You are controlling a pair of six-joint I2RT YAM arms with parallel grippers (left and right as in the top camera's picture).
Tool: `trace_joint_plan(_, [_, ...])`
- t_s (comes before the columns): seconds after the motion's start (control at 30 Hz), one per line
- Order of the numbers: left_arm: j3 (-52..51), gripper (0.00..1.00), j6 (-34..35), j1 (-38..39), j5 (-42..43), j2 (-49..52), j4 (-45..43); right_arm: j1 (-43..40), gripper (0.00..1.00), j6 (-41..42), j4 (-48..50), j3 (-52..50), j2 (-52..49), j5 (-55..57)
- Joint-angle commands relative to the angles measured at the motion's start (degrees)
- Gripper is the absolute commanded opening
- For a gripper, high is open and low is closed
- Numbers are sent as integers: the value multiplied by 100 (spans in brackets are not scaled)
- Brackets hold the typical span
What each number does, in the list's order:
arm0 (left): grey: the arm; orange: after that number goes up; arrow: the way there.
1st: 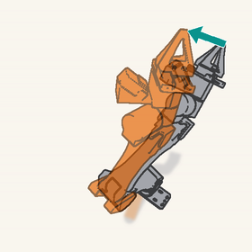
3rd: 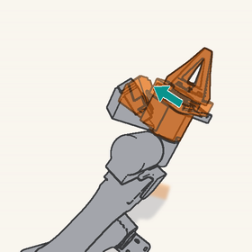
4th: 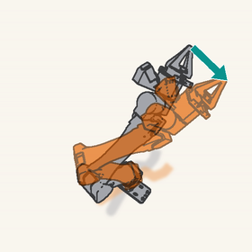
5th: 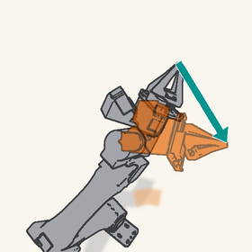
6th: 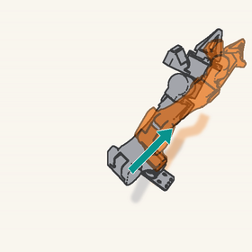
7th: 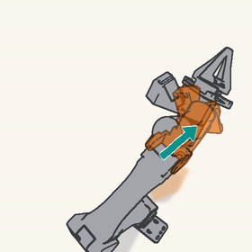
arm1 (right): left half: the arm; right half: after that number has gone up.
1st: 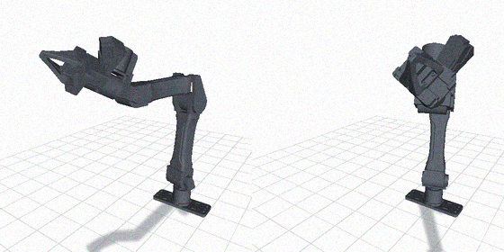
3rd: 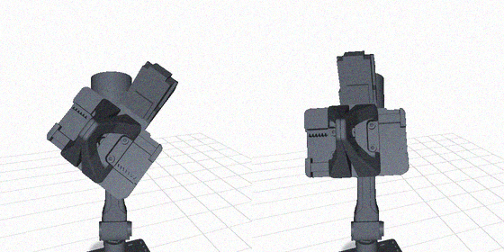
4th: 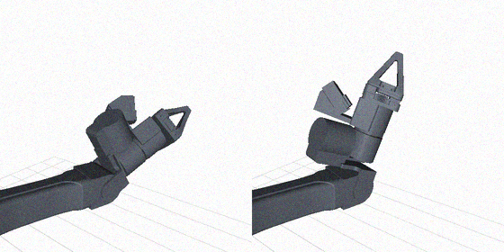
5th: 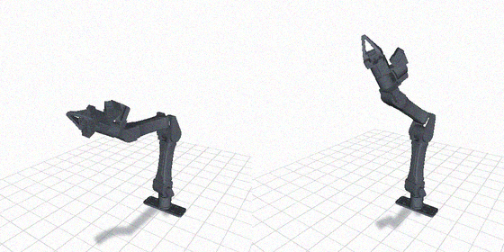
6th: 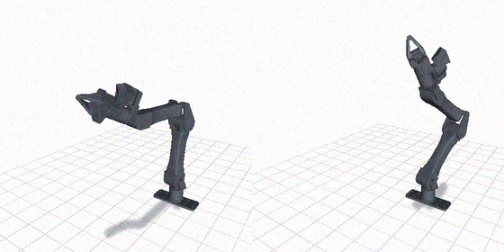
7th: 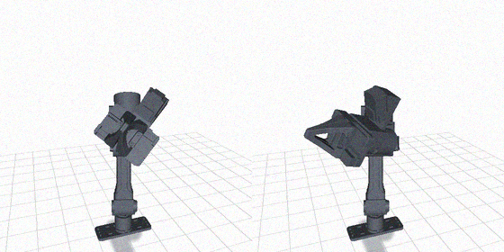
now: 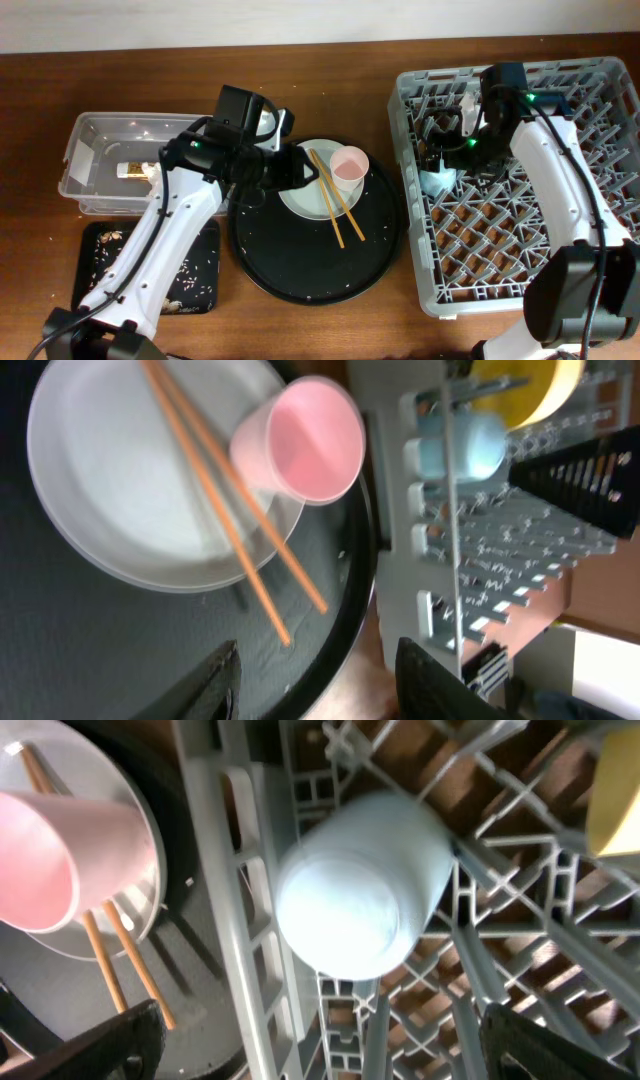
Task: Sort waste into correct bins and load items into the dishwasher rack
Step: 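Place the blue cup upside down in the rack with the right gripper, then grasp the pink cup with the left gripper and lift it toward the right gripper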
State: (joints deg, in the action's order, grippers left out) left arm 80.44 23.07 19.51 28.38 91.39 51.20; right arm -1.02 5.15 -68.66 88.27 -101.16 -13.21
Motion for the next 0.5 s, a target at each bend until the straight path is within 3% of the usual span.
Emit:
trace_joint_plan(0.0, [7,50,356,262,-413,4,-739,26,98,7,-590,953,33,33])
trace_joint_plan(0.17, [7,53,857,901,-1720,824,-1808,26,98,4,-761,1139,28,39])
trace_joint_plan(0.4, [7,52,868,922,-1943,2273,-2378,26,98,4,-761,1139,28,39])
trace_joint_plan(0.47, [7,20,866,922,-1941,2282,-2363,26,98,4,-761,1139,28,39])
